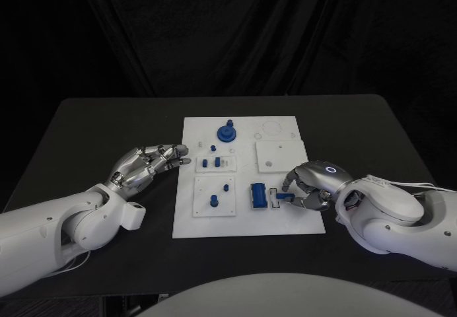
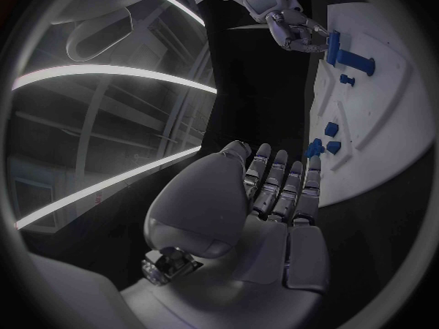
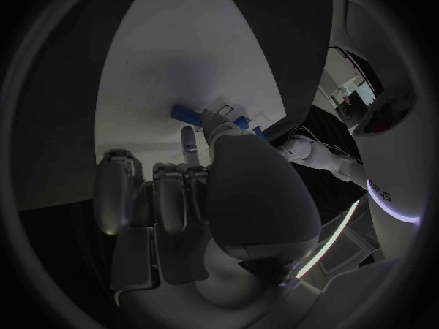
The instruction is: Assemble the parts on the task board
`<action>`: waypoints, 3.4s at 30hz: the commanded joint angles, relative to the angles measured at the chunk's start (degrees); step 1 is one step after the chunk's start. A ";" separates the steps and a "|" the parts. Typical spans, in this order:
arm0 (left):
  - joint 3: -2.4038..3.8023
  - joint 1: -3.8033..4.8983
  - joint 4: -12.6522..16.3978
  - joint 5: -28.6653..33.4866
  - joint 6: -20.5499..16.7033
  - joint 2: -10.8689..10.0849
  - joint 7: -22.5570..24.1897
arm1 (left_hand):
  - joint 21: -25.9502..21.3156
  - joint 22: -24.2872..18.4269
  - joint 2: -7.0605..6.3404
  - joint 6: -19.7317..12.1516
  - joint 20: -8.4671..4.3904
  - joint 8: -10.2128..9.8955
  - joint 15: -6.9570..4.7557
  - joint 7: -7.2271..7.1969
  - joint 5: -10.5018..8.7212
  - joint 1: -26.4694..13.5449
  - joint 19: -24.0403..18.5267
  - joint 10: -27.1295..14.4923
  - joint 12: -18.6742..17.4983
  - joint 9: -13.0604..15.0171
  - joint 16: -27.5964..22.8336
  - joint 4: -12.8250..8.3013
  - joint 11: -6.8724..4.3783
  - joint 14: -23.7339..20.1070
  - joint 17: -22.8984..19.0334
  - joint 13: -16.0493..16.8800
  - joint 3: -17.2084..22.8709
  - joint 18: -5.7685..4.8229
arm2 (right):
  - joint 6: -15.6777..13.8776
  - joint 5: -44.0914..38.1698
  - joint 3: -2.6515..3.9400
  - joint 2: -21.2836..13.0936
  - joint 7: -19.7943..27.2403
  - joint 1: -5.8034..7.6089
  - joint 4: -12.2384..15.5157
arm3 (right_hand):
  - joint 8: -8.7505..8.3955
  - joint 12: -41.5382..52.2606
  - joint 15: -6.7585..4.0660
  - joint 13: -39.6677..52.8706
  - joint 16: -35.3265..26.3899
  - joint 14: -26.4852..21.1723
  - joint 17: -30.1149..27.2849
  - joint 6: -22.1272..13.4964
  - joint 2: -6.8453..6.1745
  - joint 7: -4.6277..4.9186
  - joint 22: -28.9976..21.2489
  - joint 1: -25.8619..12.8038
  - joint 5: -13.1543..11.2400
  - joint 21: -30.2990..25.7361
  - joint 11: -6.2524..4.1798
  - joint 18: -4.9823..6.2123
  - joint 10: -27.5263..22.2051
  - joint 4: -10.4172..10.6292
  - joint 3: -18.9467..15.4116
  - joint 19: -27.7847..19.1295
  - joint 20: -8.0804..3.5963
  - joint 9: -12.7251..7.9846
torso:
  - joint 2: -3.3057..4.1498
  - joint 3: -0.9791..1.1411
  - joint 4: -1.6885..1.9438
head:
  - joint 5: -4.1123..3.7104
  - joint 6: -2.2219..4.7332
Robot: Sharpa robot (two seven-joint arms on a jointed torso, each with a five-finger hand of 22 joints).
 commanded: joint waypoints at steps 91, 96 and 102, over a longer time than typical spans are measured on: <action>0.03 -0.13 -0.37 -0.08 1.56 1.07 4.81 | 0.30 -0.02 -0.16 -0.40 -0.07 -0.12 0.29 1.44 0.30 0.73 0.51 -0.01 -0.07 0.09 0.36 -0.04 0.66 0.47 0.06 0.04 0.92 -1.34 | -6.56 25.16 0.12 2.81 -8.61 0.37 0.15 | 3.80 0.16 -2.95 15.05 -1.40 5.30 11.86 3.90 3.71 -2.96 10.41 -14.25 9.32 -4.45 -3.22 0.74 5.94 0.59 -2.51 0.56 -2.92 8.61 | 0.00 -0.08 0.02 | 0.42 0.00; 0.03 -0.13 -0.43 -0.08 1.62 1.09 4.79 | 0.31 -0.01 -0.17 -0.43 -0.07 -0.12 0.31 1.46 0.31 0.73 0.53 -0.02 -0.08 0.09 0.40 -0.04 0.67 0.51 0.06 0.04 1.02 -1.37 | -6.86 24.88 0.12 3.19 -8.26 0.36 0.19 | 3.96 0.16 -2.96 15.05 -1.45 5.28 11.77 4.05 3.81 -3.04 10.42 -14.23 9.17 -4.42 -3.27 0.73 5.94 0.53 -2.58 0.58 -2.92 8.81 | 0.03 -0.09 0.06 | 0.39 0.00; 0.03 -0.13 -0.49 -0.08 1.69 1.16 4.76 | 0.31 -0.01 -0.17 -0.43 -0.07 -0.12 0.31 1.46 0.31 0.73 0.53 -0.02 -0.08 0.09 0.40 -0.04 0.67 0.51 0.06 0.04 1.02 -1.37 | -7.02 24.78 0.12 3.37 -8.01 0.35 0.36 | 4.07 0.16 -2.99 15.05 -1.43 5.29 11.80 4.12 3.82 -3.08 10.42 -14.26 9.02 -4.42 -3.30 0.73 5.94 0.52 -2.68 0.59 -2.92 8.96 | 0.03 0.00 0.04 | 0.35 0.00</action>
